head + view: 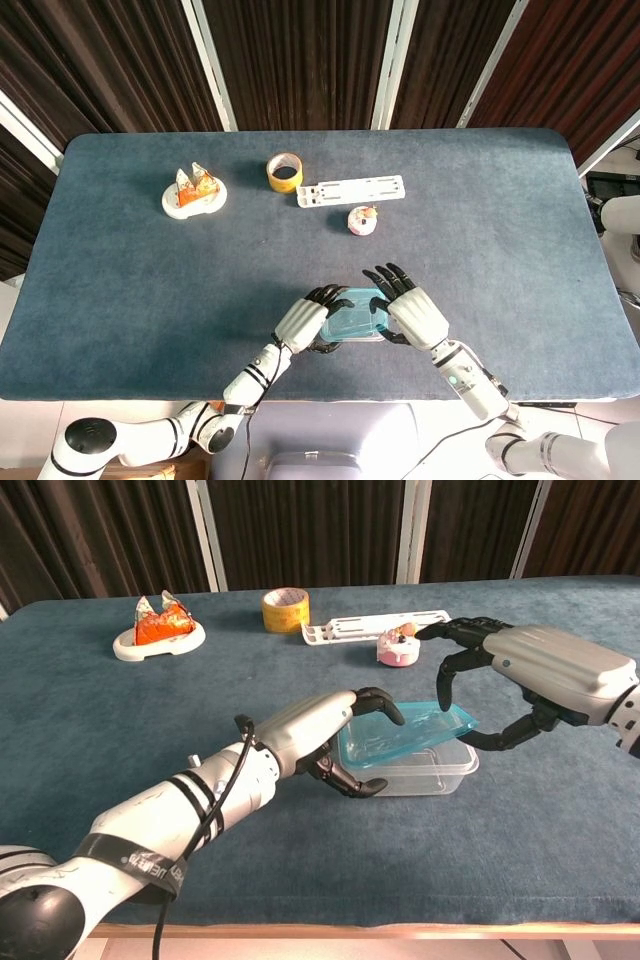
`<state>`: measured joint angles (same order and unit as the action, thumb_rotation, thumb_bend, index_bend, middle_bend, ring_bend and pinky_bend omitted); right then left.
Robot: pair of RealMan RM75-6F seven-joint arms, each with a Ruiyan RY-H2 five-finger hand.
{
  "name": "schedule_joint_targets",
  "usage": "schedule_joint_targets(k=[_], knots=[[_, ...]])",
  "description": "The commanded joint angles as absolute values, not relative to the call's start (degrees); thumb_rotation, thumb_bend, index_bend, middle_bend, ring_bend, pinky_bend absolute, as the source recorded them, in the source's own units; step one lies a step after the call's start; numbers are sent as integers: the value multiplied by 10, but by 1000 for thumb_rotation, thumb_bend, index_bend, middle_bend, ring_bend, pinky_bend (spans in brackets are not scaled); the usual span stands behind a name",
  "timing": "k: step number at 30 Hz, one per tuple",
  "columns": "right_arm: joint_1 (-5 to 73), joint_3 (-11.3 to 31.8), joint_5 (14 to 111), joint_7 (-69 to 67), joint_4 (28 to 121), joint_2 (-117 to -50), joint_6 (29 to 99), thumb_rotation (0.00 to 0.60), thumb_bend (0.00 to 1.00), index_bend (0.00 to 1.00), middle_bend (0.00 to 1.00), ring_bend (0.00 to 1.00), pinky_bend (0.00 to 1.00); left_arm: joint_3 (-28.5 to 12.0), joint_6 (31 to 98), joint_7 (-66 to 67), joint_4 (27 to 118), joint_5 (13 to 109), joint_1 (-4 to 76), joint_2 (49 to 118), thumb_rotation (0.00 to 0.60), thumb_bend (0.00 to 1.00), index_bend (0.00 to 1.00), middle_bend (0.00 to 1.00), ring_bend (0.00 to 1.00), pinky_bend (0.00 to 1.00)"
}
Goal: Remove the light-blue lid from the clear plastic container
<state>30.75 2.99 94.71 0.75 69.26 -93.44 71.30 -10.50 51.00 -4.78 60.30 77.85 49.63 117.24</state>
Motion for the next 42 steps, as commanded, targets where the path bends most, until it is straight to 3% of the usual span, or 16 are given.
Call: schedule_joint_targets(k=[1, 5, 9, 14, 18, 21, 24, 30, 42], knots=[[311, 33, 948, -1, 681, -948, 718, 600, 479, 646, 210, 1, 51, -103, 512, -49, 606, 780, 494, 1170, 600, 346, 389, 575, 423, 504], [314, 30, 953, -5, 665, -963, 723, 600, 548, 706, 240, 20, 69, -103, 517, -52, 609, 784, 492, 1169, 600, 347, 389, 570, 421, 489], [314, 23, 958, -3, 657, -971, 727, 600, 620, 768, 247, 28, 69, -102, 526, -61, 609, 791, 489, 1168, 600, 347, 387, 533, 386, 374], [313, 20, 961, -2, 653, -975, 734, 600, 640, 798, 258, 33, 69, -97, 536, -83, 607, 804, 487, 1167, 600, 348, 346, 444, 307, 276], [313, 20, 964, -2, 654, -975, 740, 600, 650, 805, 265, 38, 69, -94, 539, -93, 607, 811, 487, 1164, 600, 347, 260, 334, 196, 219], [311, 23, 972, -3, 657, -972, 762, 600, 654, 807, 272, 46, 74, -88, 541, -103, 614, 819, 484, 1152, 600, 344, 97, 133, 33, 142], [310, 24, 977, -5, 661, -969, 775, 600, 655, 812, 277, 51, 78, -86, 543, -107, 621, 820, 481, 1145, 600, 335, 4, 6, 0, 77], [308, 28, 981, -4, 667, -964, 794, 600, 656, 813, 285, 59, 78, -88, 559, -110, 625, 825, 475, 1140, 600, 319, 0, 0, 0, 1], [300, 40, 982, -5, 695, -924, 826, 600, 656, 813, 286, 62, 78, -105, 614, -102, 630, 835, 461, 1113, 600, 319, 0, 0, 0, 0]])
